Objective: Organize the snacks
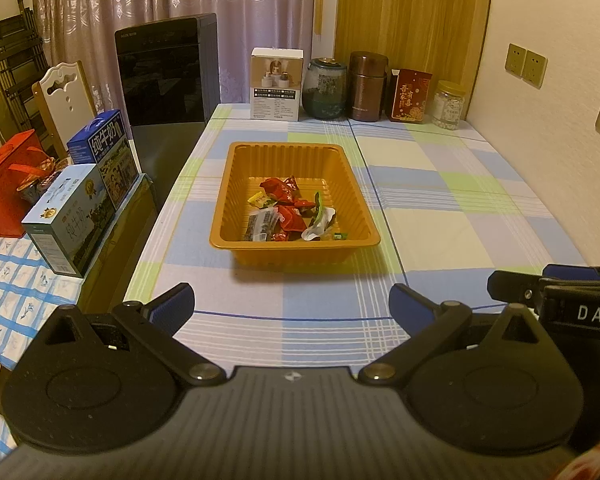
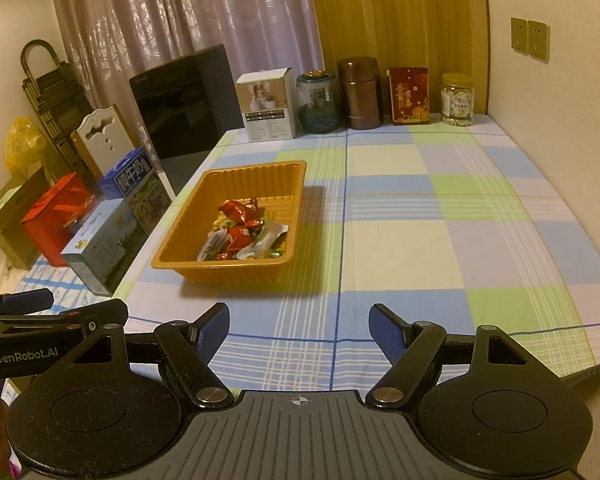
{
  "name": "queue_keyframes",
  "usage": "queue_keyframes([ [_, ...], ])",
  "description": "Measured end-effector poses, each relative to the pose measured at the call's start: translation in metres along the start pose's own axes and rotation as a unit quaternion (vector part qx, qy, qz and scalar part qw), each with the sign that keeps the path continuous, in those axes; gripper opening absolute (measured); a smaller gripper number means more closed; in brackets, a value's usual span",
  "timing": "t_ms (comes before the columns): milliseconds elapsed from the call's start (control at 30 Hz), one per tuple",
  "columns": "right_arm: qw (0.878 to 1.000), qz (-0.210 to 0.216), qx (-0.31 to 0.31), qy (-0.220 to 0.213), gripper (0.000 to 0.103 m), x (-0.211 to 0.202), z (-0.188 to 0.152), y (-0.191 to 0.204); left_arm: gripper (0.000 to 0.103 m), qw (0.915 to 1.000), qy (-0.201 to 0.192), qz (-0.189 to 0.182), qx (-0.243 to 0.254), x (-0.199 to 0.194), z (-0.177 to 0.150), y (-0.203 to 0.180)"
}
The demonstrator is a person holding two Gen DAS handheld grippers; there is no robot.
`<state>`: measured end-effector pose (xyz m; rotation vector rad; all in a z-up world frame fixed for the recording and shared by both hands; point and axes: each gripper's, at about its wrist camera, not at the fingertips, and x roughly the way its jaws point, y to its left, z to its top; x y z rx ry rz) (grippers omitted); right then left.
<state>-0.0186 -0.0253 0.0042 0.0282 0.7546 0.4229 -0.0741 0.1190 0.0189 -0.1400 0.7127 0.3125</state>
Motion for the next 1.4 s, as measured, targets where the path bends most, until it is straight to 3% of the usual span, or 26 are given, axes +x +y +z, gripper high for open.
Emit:
queue_keyframes([
  [1400, 1.000, -0.001, 0.004, -0.001, 0.077, 0.0018, -0.0012, -0.0011, 0.103, 0.9999, -0.011, -0.006, -0.001, -0.0003, -0.0009, -0.0062],
])
